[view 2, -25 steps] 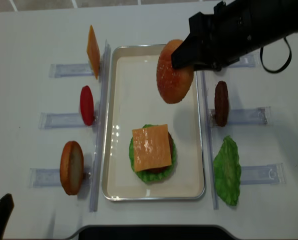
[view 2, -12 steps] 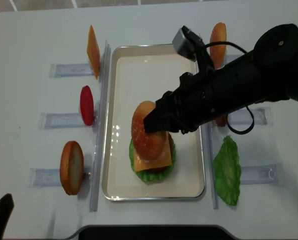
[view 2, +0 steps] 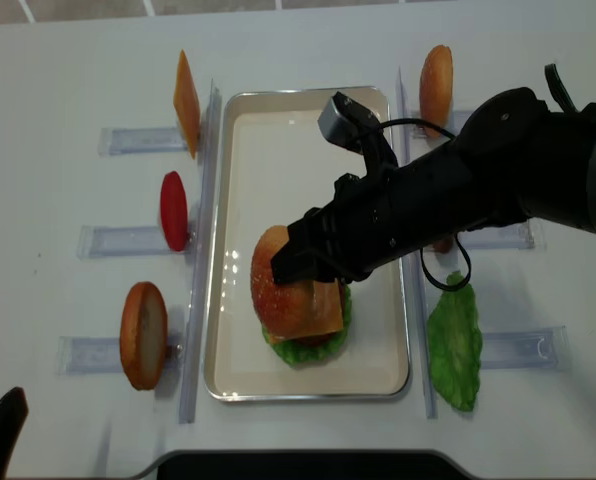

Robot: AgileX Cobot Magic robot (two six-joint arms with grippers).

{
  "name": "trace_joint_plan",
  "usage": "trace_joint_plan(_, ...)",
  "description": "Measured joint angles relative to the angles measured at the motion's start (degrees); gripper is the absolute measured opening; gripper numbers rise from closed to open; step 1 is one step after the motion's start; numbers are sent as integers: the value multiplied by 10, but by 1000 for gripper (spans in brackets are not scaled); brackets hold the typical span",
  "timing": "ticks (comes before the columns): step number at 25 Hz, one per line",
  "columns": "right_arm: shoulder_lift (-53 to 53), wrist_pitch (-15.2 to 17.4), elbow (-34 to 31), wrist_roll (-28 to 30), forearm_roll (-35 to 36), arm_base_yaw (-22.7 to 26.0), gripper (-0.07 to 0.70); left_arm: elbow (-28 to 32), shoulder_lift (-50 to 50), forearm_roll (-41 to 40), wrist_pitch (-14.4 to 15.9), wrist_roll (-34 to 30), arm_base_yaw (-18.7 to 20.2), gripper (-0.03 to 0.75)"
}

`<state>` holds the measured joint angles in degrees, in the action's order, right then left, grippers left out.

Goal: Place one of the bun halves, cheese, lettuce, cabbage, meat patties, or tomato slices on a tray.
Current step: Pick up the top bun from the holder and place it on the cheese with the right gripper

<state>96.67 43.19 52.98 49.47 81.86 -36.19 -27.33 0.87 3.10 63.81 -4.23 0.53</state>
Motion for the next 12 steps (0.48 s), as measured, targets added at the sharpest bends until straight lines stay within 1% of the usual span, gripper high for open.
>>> trace_joint_plan(3,6,8,0,3,3,15,220,0,0,0,0,0,0,576)
trace_joint_plan(8,13,29,0,4,12,45,220,0,0,0,0,0,0,576)
trace_joint_plan(12,26,52,0,4,17,49,219,0,0,0,0,0,0,576)
